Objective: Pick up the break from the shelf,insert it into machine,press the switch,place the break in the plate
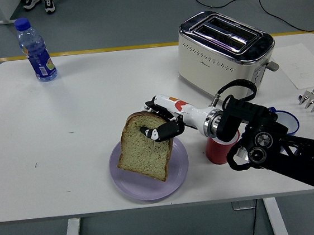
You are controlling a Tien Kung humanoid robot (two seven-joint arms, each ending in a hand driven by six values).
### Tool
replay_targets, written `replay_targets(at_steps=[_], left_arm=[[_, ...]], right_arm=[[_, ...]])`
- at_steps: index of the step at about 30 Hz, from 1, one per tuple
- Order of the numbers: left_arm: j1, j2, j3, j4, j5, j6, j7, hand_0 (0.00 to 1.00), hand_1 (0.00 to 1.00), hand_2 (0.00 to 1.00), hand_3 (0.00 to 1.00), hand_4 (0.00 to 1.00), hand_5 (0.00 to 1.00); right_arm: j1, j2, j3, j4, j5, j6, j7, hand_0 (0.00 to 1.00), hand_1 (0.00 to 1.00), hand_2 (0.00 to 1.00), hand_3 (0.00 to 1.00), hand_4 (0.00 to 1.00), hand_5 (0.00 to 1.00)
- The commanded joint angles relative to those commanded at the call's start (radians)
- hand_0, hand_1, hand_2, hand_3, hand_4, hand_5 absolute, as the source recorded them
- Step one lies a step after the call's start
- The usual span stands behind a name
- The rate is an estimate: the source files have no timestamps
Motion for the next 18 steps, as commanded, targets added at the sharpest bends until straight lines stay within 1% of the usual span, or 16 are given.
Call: replay_targets(at_steps=[7, 9, 18], left_arm=[[0.001, 0.0, -0.005, 0.0, 0.01, -0.001, 0.002, 0.685, 0.692, 0.677, 0.559, 0.283, 0.831], [0.002, 0.0, -0.007, 0.0, 0.017, -0.002, 0.003, 0.685, 0.692, 0.677, 0.559, 0.283, 0.831], [0.005, -0.001, -0.014, 0.0, 0.033, -0.004, 0.005, 0.685, 0.693, 0.676, 0.559, 0.282, 0.831]], right_arm=[[-0.01, 0.033, -0.009, -0.038, 0.014, -0.008, 0.004, 0.131, 0.181, 0.299, 0.423, 0.497, 0.002], [-0.015, 0.048, -0.016, -0.062, 0.02, -0.011, 0.005, 0.131, 0.181, 0.299, 0.423, 0.497, 0.002], [-0.022, 0.079, -0.037, -0.14, 0.044, -0.015, 0.01, 0.123, 0.174, 0.297, 0.422, 0.496, 0.002]])
